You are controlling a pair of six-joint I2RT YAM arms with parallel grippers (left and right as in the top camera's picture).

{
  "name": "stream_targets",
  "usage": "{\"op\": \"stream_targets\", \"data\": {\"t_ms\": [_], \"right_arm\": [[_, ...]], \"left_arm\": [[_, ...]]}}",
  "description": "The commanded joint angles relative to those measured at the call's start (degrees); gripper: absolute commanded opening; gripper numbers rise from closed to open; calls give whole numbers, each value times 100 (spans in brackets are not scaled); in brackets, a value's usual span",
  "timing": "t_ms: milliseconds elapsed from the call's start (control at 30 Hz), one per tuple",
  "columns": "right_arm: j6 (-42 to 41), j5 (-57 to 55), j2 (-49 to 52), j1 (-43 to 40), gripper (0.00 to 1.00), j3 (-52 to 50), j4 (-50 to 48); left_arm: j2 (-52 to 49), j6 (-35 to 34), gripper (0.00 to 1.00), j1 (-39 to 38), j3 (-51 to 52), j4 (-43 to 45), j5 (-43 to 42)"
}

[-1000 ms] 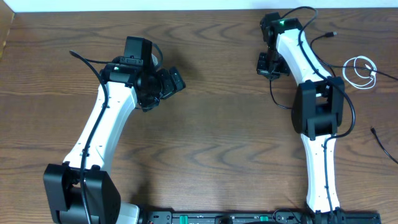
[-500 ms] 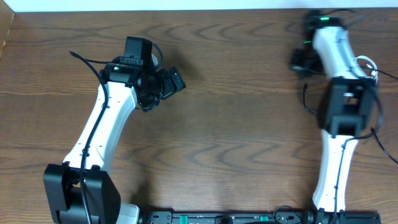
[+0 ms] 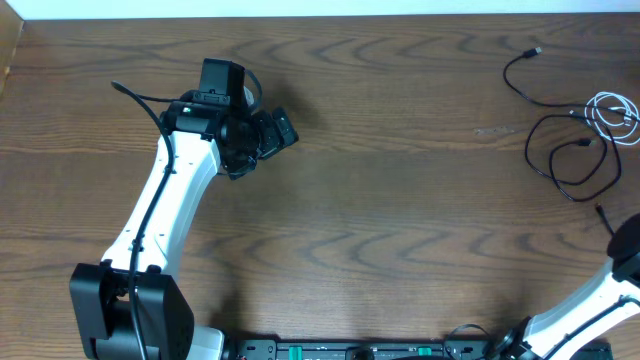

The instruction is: Untangle cables

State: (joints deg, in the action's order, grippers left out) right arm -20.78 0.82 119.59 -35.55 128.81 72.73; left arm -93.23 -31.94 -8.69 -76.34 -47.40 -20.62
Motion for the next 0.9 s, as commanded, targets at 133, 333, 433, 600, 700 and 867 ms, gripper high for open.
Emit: {"op": "stream_targets", "data": {"t_ms": [133, 333, 433, 600, 700, 867], "right_arm": [[955, 446, 136, 299, 45, -46, 289], [1834, 1961, -125, 975, 66, -44, 389], [2129, 1974, -398, 1506, 75, -44, 568], [2323, 1971, -1097, 2356, 88, -44, 820], [2321, 1969, -1674, 2702, 96, -44, 964], [2046, 2002, -2492, 3008, 99, -46, 1547]], "left_arm": [[-33, -28, 98, 11, -70, -11, 79], [-33, -28, 98, 11, -70, -11, 79], [-33, -28, 98, 11, -70, -11, 79], [-33, -28, 98, 11, -70, -11, 79], [-33, -28, 98, 11, -70, -11, 81], [-33, -28, 98, 11, -70, -11, 79]]}}
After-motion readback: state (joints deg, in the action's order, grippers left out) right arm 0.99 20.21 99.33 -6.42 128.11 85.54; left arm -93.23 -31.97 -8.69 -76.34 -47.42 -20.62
